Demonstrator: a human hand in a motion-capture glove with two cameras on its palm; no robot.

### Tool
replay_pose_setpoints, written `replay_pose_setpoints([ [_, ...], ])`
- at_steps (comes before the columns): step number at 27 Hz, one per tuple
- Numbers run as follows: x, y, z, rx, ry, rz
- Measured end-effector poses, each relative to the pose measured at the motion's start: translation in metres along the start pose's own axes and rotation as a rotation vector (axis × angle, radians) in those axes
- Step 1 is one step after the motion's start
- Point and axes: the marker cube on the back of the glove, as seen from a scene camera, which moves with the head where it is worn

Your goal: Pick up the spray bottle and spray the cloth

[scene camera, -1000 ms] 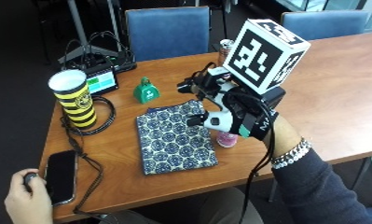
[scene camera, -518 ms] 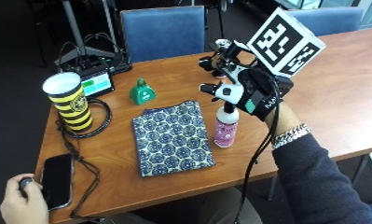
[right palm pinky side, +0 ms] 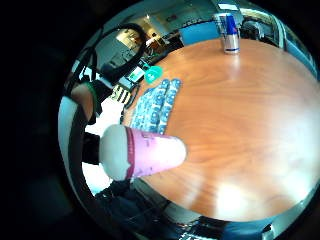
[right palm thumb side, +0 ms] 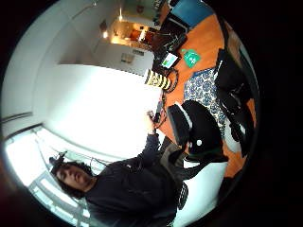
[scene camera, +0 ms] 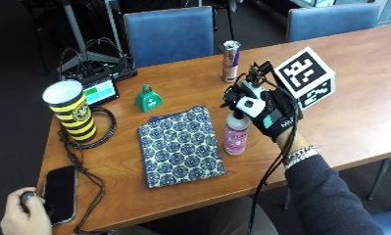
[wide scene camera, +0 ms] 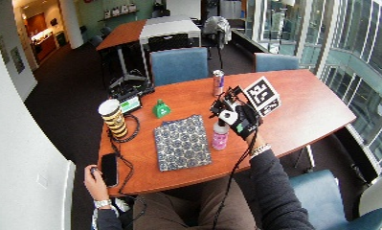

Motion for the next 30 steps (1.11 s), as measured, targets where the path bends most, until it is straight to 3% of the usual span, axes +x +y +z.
replay_pose_setpoints([
  [16, 0.031, 0.008, 0.022, 0.176, -0.214, -0.013],
  [30, -0.002, -0.006, 0.020, 0.419, -0.160, -0.203],
])
